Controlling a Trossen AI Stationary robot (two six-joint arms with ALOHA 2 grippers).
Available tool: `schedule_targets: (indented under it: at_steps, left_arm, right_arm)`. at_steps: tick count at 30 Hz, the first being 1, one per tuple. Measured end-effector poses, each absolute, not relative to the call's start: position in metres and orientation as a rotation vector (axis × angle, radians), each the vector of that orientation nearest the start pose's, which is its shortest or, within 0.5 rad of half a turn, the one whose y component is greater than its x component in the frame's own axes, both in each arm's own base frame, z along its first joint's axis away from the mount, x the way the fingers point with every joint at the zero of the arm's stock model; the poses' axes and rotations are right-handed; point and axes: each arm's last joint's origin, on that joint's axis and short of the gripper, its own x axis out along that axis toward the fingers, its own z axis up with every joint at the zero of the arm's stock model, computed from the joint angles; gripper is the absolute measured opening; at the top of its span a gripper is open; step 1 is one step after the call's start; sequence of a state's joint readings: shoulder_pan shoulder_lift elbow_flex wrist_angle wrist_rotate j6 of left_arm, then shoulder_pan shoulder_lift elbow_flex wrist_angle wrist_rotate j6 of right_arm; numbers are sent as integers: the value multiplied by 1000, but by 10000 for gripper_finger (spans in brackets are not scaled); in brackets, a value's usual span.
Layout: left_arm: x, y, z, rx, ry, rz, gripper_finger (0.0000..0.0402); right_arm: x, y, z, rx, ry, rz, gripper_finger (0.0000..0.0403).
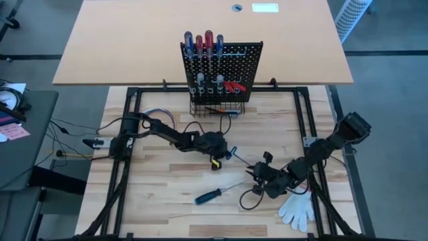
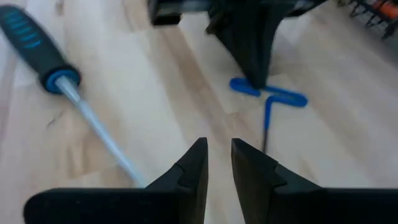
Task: Hang tools onto peg board
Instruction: Hang the blue pick tool on the pegboard
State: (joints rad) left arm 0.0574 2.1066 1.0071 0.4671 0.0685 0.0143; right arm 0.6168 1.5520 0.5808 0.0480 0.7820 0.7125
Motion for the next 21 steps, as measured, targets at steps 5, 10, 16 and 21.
schedule_targets:
  at_steps: [5,10,16,21]
  left_arm:
    - [396,21,81,-25,638,-17,0]
    - [396,21,81,-27,641,-16,0]
    - [396,21,80,-28,647,-15,0]
    - [396,22,80,-27,648,-12,0]
  right_arm:
    - [216,122,122,137,680,-450,84]
    - [216,109,113,189,796,-506,140]
    - [220,104,101,213,870,-506,187]
    - [220,105,95,216,906,-509,123]
